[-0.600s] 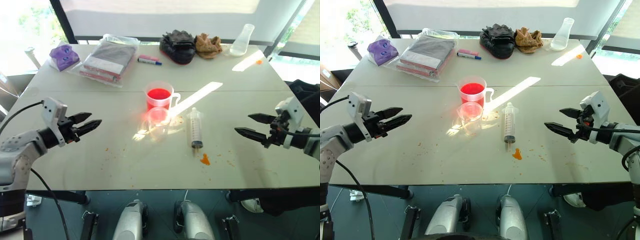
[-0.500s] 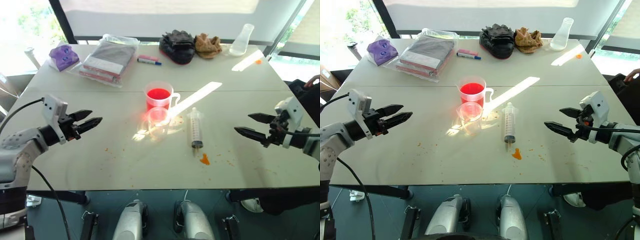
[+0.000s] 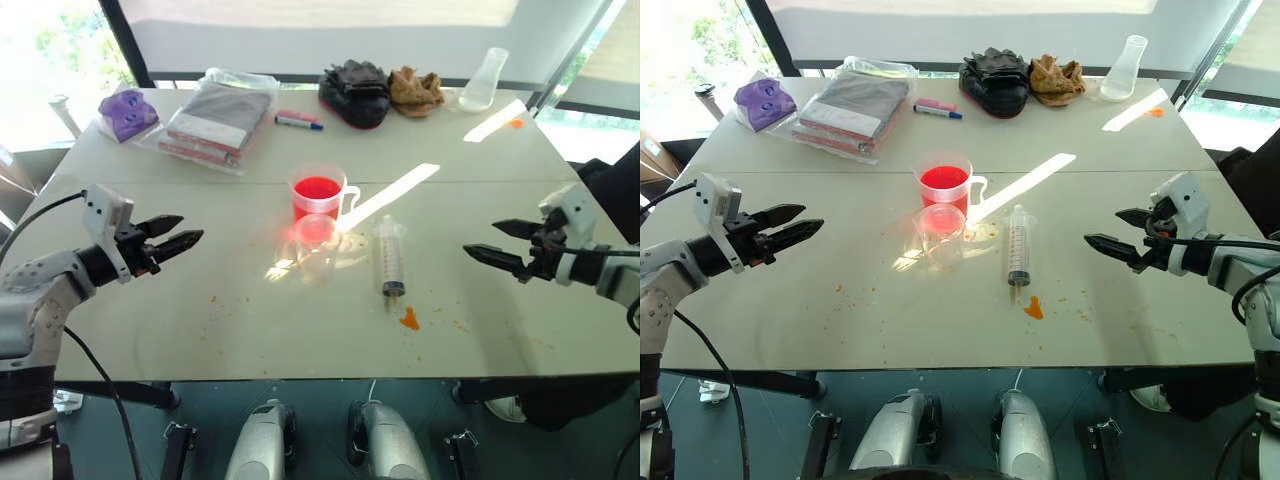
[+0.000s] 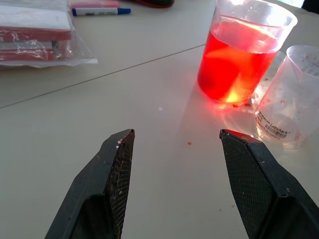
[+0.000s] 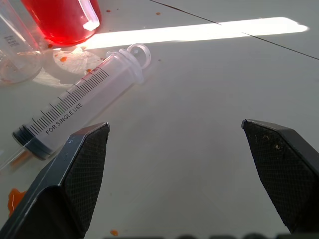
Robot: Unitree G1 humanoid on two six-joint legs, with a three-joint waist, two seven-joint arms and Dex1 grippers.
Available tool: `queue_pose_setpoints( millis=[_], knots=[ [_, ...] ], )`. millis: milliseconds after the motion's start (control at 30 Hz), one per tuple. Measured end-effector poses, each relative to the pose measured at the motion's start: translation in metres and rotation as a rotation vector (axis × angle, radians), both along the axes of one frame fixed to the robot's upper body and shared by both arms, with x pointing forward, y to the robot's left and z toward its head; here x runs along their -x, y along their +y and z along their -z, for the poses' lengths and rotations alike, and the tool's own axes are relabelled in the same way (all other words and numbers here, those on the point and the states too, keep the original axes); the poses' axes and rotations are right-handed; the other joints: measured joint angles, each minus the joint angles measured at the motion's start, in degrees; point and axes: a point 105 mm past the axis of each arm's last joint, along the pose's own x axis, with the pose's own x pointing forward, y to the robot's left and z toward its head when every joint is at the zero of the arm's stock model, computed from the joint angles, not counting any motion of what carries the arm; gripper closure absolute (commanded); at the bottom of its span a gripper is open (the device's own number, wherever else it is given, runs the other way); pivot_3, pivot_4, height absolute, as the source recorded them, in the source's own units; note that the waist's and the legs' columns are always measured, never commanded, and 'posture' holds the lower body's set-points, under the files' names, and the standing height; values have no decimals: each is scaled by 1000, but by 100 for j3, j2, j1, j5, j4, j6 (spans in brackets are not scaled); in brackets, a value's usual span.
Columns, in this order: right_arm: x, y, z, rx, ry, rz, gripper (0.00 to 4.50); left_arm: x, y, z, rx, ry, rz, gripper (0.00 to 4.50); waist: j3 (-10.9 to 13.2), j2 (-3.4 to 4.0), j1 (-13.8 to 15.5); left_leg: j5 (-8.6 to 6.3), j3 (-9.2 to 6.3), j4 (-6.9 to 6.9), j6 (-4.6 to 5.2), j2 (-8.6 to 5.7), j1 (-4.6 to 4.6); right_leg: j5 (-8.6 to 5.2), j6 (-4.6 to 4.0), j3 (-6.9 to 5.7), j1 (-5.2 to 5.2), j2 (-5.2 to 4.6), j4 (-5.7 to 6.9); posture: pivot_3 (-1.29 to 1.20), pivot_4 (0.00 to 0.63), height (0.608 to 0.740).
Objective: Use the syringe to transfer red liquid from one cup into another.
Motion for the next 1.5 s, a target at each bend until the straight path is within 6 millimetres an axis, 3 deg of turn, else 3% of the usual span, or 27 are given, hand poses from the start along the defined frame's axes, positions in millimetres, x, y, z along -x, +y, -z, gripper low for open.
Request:
queue_pose_setpoints(
  millis=[300,533,600,667,767,833,967,1100,1333,1500],
  knots=[
    [-4,-1,5,1,25,-11,61,1,-1,2,-6,14,10,1638,0,0,-5,1,1,0,1,0,0,1,-1,0,0,2,2,0,150,740],
    [-10,-4,6,-1,54,25,61,0,0,15,-21,53,32,1638,0,0,-9,1,2,1,1,1,0,2,-2,0,-1,3,4,0,150,740],
    [-12,-2,1,-23,94,39,61,3,-3,11,9,79,86,1638,0,0,-15,1,3,4,1,1,-9,2,-3,1,-13,2,9,0,150,740],
    [-13,1,-13,-20,126,38,61,9,-7,-6,12,95,180,1638,1,-1,-22,2,1,24,0,4,-61,4,-5,1,-71,4,29,0,150,740],
    [-14,19,-42,-4,171,-6,61,18,-16,-47,-55,68,332,1638,2,4,-21,3,3,27,1,3,-73,4,-6,1,-84,7,30,0,150,740],
    [-15,36,-54,-7,231,-43,61,22,-23,-61,-103,43,405,1638,2,9,-30,2,6,25,1,3,-71,4,-6,3,-84,6,28,0,150,740],
    [-22,77,-67,-65,412,-96,61,18,-33,-50,-165,73,484,1638,4,12,-60,3,9,22,2,4,-73,6,-9,5,-88,8,31,0,150,740],
    [-33,100,-51,-81,591,-76,61,11,-43,-40,-139,70,503,1638,5,8,-46,4,16,24,5,1,-79,20,15,5,-88,9,34,0,150,740],
    [-57,110,-26,-36,733,49,61,13,-63,-30,-75,41,509,1638,5,7,-45,2,23,31,10,-1,-82,24,24,8,-88,9,34,0,150,740],
    [-66,115,-5,19,791,86,61,17,-60,-27,-38,18,462,1638,5,8,-109,2,22,31,10,1,-77,28,31,9,-86,12,38,0,150,740]
  ],
)
